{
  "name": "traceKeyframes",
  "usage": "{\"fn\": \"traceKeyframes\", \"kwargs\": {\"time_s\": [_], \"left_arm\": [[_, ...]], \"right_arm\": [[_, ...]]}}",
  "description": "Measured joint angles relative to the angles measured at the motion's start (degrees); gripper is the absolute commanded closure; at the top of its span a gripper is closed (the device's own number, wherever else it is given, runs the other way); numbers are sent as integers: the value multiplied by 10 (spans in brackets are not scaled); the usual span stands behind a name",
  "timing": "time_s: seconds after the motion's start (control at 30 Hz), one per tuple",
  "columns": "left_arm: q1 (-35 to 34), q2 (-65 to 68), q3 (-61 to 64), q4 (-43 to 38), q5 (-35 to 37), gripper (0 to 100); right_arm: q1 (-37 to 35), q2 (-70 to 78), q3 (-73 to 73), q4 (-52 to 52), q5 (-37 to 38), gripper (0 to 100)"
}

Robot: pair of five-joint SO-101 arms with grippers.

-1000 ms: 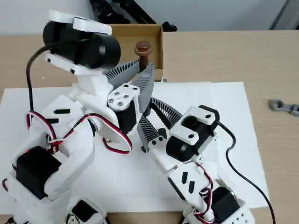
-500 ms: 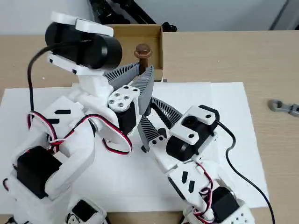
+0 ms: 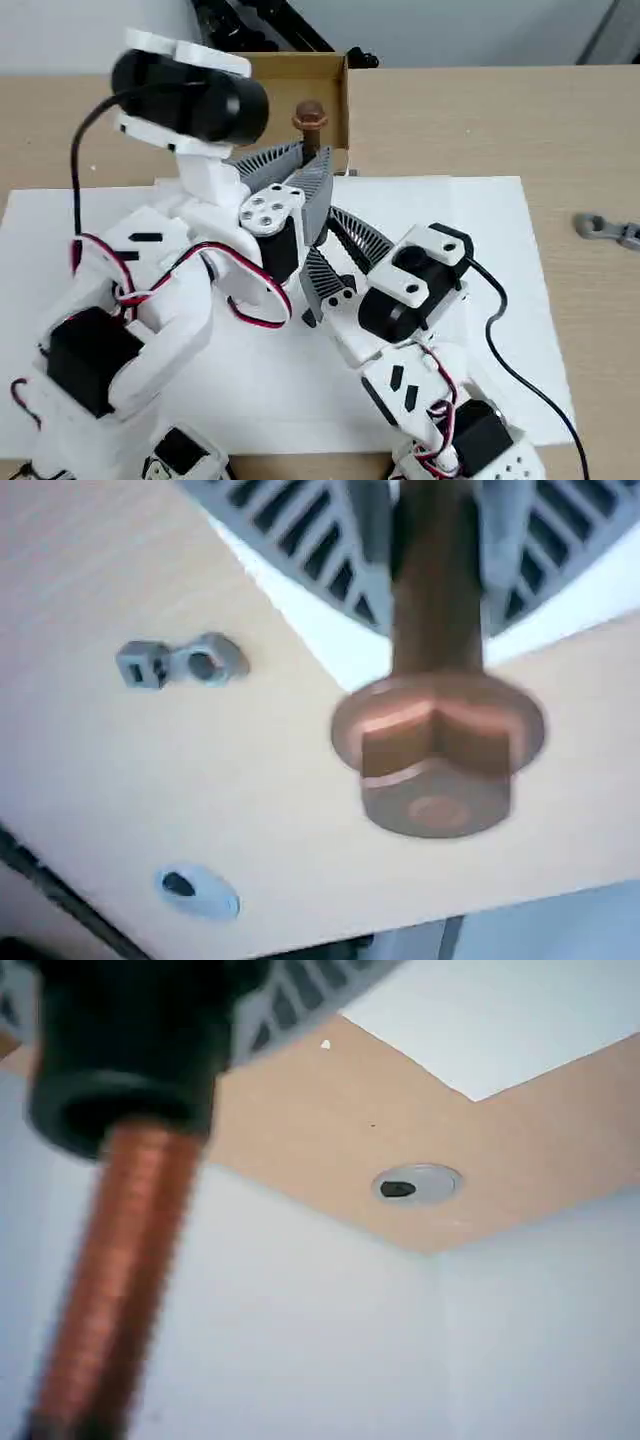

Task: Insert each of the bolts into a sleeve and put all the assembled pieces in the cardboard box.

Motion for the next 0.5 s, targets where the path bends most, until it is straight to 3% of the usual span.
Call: {"fn": "traceKeyframes", "kwargs": {"time_s": [0.5], "left_arm": [[18, -2, 50, -42, -9, 994]], "right_arm": [[1, 2, 3, 1, 0, 991]]}}
